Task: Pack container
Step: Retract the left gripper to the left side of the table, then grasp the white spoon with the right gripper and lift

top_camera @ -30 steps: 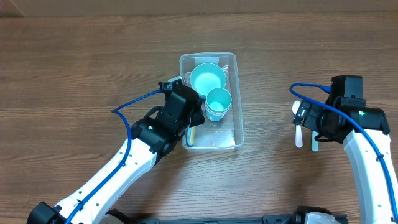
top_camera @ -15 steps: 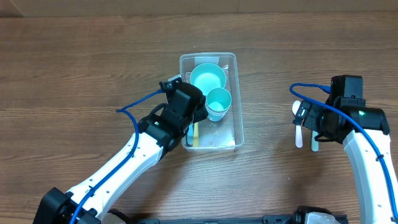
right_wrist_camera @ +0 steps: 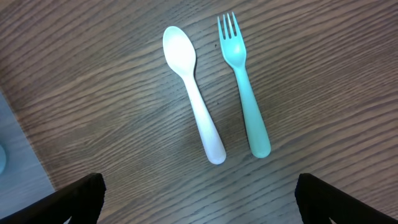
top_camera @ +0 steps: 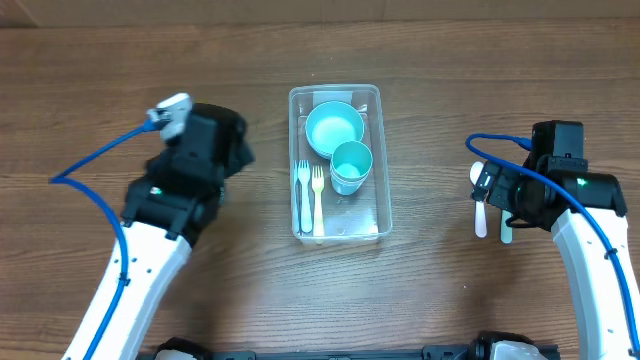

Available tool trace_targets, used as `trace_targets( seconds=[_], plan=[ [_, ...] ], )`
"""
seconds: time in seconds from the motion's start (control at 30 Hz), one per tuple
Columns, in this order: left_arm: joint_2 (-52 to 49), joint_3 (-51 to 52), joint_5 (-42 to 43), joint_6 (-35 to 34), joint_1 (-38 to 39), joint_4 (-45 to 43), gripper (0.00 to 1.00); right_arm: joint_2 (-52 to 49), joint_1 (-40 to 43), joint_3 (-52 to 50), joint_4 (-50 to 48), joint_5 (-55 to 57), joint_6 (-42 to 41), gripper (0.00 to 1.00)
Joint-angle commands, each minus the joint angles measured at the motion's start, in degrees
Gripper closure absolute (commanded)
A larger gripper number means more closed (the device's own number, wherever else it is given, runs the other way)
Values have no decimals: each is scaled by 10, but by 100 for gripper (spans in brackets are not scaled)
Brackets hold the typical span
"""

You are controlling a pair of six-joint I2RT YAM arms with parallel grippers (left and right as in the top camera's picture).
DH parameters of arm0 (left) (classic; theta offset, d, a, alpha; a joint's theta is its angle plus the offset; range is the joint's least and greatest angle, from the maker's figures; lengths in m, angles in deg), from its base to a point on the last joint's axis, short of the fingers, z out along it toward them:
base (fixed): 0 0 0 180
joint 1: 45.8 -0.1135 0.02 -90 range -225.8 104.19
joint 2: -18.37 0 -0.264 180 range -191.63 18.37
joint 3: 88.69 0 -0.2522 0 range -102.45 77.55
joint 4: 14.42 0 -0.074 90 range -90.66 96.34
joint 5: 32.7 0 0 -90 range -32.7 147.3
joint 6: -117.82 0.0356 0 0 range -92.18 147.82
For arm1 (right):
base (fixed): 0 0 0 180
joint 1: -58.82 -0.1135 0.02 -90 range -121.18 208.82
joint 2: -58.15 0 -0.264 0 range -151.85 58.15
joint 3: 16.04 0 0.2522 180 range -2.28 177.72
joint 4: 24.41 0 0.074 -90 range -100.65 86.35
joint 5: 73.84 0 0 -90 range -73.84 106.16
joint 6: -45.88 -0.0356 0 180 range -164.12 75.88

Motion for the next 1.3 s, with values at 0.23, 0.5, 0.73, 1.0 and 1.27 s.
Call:
trace_targets(
  seconds=[0.23,0.5,0.73,1.0,1.27],
  plan=[
    [6,-7,-26,38,-66,31,0,2,3,2,-3,1,0,0],
    [6,-7,-26,38,-66,31,0,2,3,2,-23,-1,-1,0],
    [6,-7,-26,38,-66,31,0,0,3,-9,-5,-89,0,0],
    [6,-7,-26,38,-66,31,0,-37,3,-125,-174,-17,4,0],
    [6,-7,-26,38,-66,31,0,-215,2,-136,-308,-20,122,2]
  ],
)
